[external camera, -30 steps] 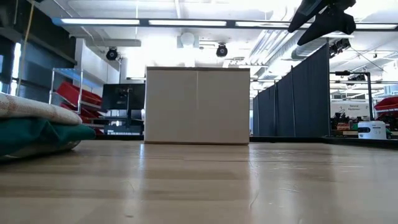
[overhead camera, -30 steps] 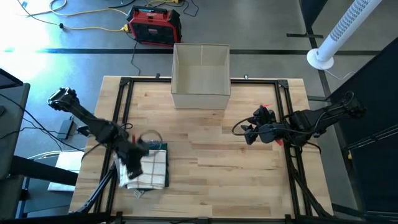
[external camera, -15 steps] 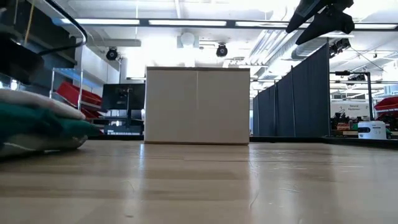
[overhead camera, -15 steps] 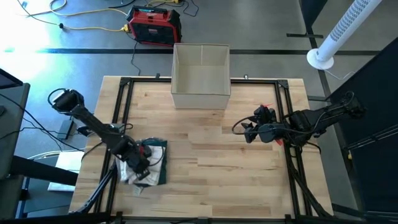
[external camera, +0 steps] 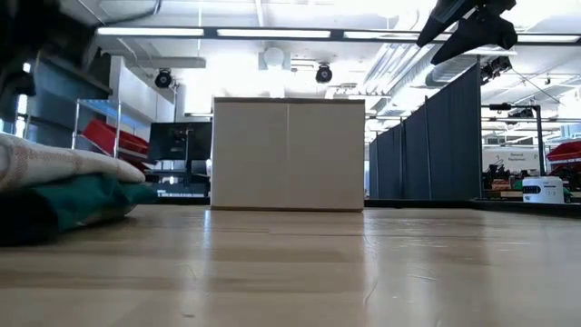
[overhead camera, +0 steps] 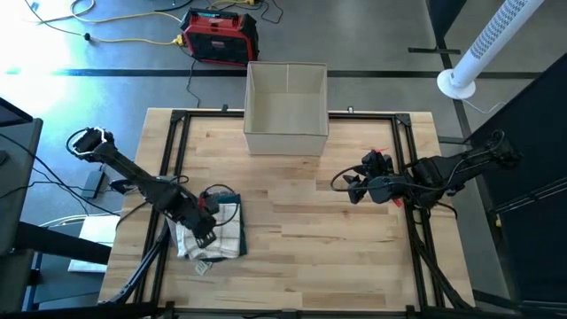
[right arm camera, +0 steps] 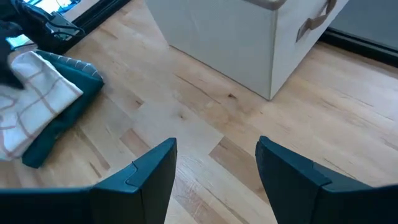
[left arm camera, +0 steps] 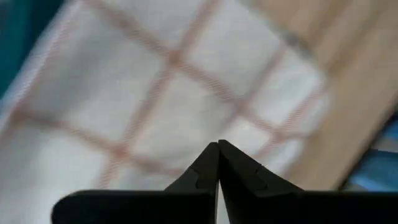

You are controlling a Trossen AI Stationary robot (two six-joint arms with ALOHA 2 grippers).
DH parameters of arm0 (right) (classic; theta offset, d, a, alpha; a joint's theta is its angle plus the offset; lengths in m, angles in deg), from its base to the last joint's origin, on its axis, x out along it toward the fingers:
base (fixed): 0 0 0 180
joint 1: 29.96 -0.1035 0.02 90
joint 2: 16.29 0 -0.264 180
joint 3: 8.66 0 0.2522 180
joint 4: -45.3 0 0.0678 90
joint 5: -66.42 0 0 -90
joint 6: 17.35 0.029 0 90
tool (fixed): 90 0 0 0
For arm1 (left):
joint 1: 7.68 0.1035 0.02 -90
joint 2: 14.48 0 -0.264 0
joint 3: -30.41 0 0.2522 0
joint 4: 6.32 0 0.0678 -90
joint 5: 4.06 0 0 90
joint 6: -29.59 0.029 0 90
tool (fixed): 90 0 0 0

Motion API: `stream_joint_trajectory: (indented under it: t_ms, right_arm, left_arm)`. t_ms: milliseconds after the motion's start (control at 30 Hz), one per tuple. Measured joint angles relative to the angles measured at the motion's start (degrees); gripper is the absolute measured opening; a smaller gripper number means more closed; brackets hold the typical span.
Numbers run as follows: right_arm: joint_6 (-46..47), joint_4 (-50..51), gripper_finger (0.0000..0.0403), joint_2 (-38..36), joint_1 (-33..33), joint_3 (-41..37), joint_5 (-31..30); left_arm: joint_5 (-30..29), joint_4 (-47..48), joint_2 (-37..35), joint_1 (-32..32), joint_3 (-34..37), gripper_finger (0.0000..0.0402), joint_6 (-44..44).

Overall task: Fold towel
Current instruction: Move the stack of towels to the center of the table

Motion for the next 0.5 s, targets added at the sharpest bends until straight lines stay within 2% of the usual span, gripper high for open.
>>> stream_joint_trajectory:
  t_ms: [100,167,300,500]
  right_arm:
    - [-0.1,-0.2,0.0204,0.0,0.0,0.0,0.2]
    - [-0.1,-0.2,0.0204,0.0,0.0,0.0,0.3]
    - [-0.1,-0.2,0.0204,0.0,0.0,0.0,0.5]
    - [-0.1,-0.3,0.0204,0.0,0.0,0.0,0.6]
  left_arm:
    - [-0.3,3.6,0.8,0.1,2.6,0.0000,-0.2]
    - [-1.6,2.3,1.5,0.9,4.6,0.0000,0.2]
    - [-2.6,-10.6,4.3,4.8,7.9,0.0000,4.9]
    - [-2.6,-26.7,13.6,11.4,8.1,0.0000,11.8]
